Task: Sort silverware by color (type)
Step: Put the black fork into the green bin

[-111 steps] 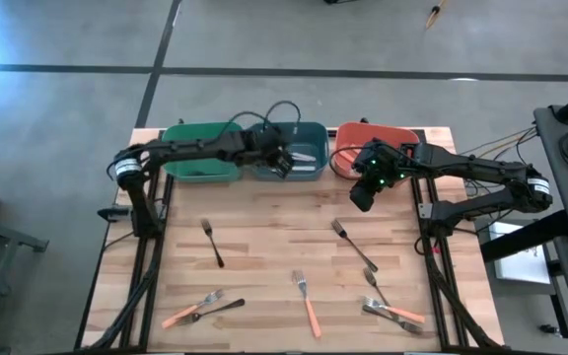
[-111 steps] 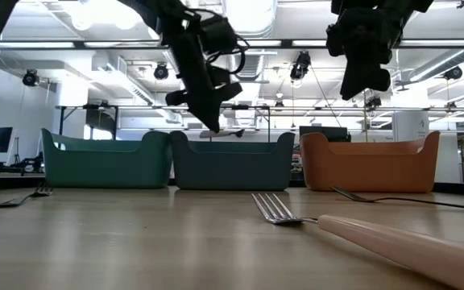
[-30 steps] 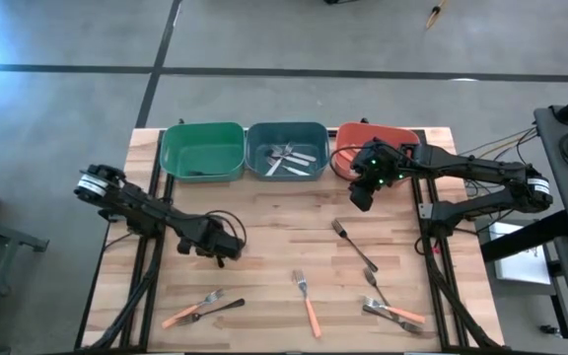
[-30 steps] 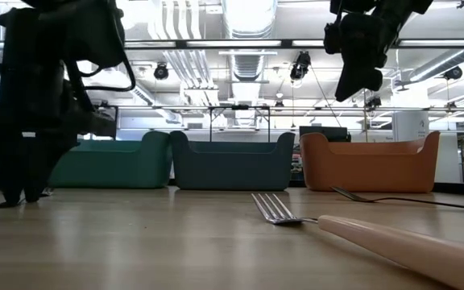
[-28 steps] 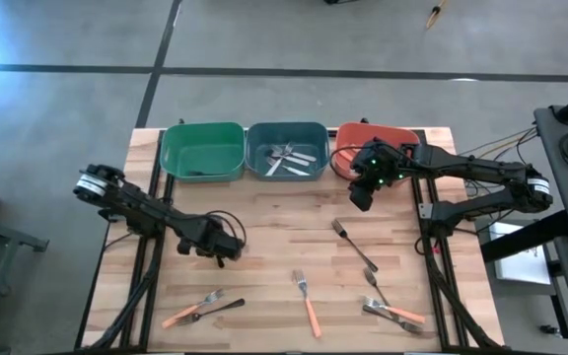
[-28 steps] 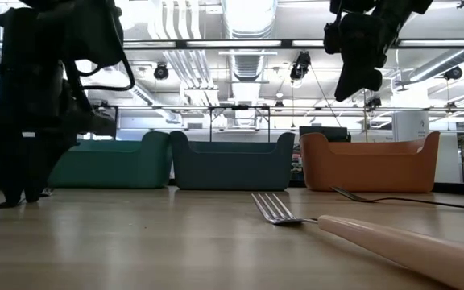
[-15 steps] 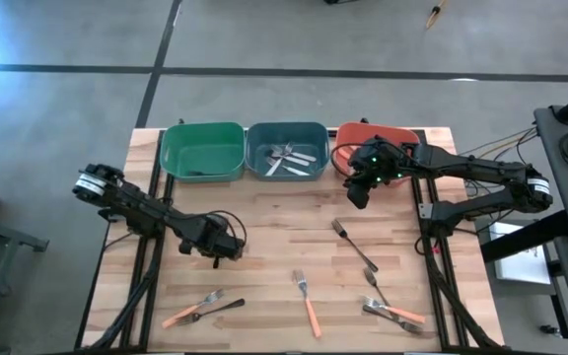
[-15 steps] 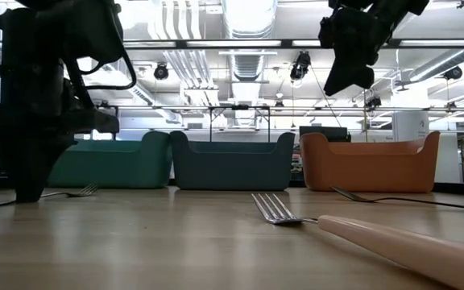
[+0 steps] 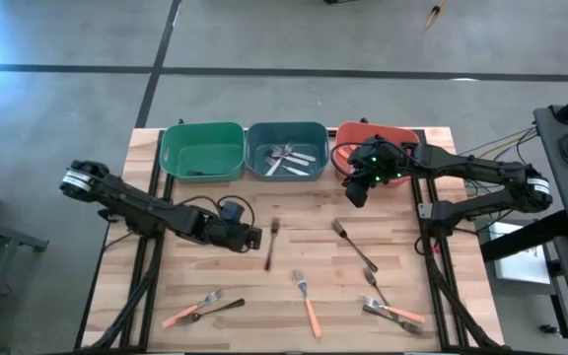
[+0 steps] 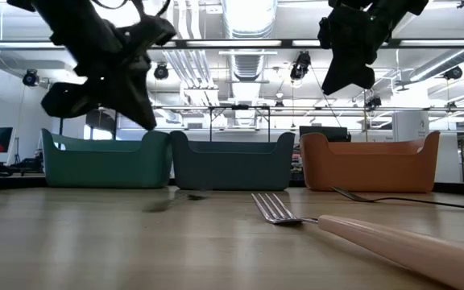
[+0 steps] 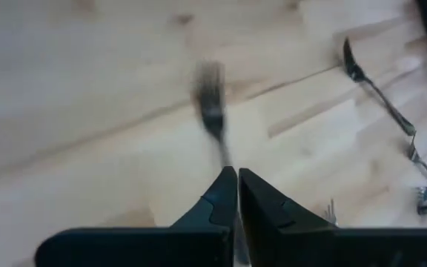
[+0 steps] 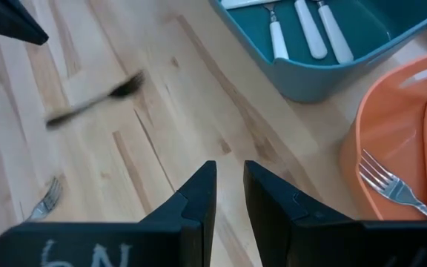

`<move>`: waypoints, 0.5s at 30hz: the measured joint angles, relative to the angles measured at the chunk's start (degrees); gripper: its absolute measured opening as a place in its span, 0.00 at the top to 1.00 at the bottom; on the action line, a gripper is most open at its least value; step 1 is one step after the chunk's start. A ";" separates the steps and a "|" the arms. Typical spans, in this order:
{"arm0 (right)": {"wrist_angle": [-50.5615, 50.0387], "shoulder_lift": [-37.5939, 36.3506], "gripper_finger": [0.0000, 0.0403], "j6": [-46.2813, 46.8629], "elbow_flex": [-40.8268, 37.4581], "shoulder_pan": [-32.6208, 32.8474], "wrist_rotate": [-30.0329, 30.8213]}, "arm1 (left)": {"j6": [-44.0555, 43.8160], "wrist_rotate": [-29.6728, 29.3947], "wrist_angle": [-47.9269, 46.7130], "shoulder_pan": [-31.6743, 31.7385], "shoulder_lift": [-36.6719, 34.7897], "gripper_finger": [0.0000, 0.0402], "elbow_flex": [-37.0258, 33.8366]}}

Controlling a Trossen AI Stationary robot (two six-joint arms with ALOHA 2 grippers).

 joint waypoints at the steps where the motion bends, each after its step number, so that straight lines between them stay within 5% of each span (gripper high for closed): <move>1: 0.04 0.00 0.85 0.11 0.00 0.00 0.00 | 1.25 -0.95 0.17 0.12 -0.64 1.00 -0.13; 15: 0.31 0.00 0.85 0.11 0.00 0.00 0.02 | 5.44 -1.24 3.87 2.03 1.98 0.99 -0.09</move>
